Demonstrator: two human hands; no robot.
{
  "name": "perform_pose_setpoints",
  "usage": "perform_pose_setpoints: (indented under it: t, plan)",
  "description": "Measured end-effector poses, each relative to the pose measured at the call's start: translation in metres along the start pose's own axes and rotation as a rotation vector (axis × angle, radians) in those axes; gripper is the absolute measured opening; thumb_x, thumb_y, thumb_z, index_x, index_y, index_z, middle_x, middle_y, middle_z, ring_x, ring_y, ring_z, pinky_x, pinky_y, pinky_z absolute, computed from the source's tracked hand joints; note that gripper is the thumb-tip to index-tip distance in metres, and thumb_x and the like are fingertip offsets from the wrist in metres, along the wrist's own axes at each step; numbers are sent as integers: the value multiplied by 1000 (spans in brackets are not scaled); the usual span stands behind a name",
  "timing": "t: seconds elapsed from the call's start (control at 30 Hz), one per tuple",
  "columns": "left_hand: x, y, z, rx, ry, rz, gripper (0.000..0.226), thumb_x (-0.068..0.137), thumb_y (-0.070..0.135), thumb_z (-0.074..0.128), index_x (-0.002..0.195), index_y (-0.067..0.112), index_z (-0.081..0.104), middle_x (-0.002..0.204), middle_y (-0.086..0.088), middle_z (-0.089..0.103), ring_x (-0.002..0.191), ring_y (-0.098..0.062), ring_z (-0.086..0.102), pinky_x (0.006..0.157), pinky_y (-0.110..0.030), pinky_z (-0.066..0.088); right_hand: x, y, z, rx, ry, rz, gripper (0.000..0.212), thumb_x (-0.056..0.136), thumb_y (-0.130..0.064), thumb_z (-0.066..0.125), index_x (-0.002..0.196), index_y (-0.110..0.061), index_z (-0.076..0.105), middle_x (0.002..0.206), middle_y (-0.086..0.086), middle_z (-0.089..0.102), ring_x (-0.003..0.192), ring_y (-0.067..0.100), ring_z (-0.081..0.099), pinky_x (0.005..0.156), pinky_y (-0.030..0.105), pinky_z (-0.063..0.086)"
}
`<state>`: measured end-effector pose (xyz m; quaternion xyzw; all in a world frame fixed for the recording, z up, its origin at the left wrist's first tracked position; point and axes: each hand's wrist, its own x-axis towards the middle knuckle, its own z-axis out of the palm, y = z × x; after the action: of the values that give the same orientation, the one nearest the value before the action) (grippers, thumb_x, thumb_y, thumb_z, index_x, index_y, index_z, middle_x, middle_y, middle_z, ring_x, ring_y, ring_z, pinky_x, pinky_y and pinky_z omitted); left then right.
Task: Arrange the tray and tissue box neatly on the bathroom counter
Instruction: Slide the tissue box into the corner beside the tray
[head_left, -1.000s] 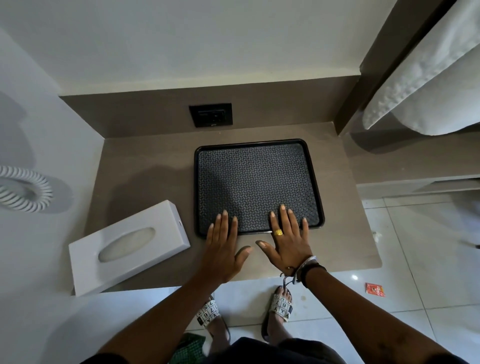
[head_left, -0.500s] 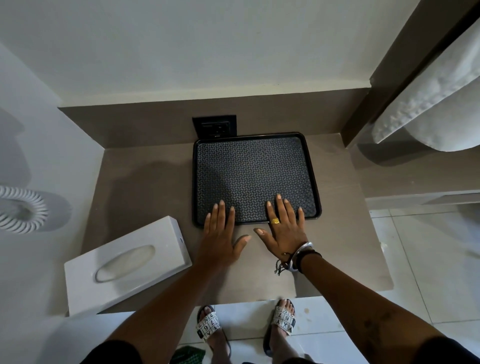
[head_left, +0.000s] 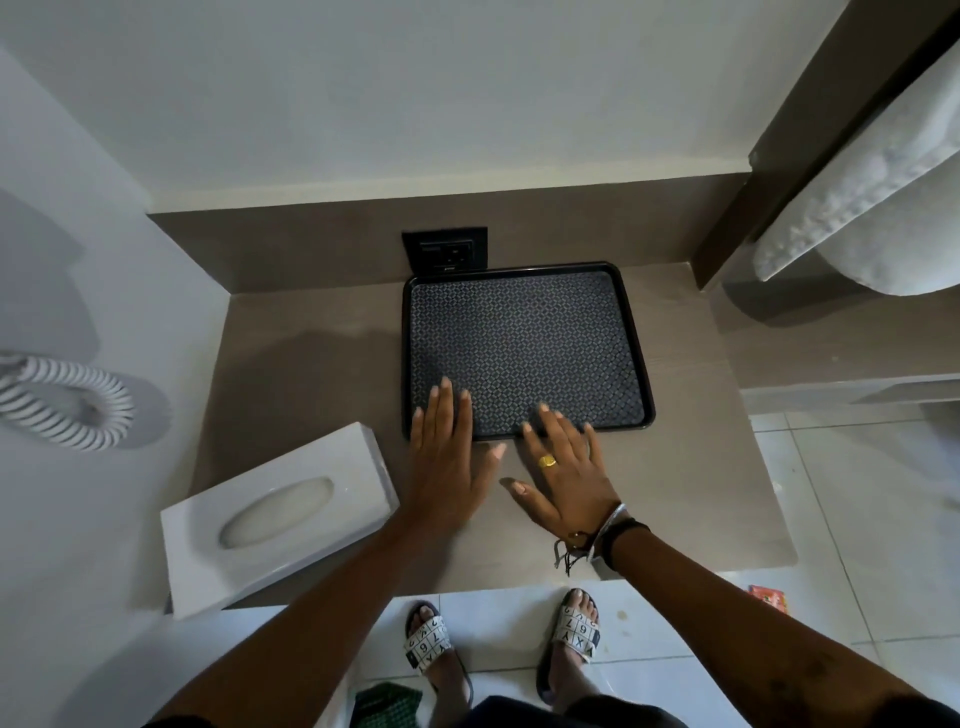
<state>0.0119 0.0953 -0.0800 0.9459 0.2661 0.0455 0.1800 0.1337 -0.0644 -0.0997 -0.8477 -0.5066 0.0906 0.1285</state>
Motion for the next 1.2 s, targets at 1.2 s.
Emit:
perform_pose_setpoints:
  t: [1.2]
  plan:
    - [23,-201,-116,-25,35,-729,134,51,68,81,153,25,5,154,-23,22,142,-44,22,117,-61,16,22,-88,53,-225,-336,-356,83,83,-73,40,150,-25,33,159,10,31,143,35,33,112,62,26]
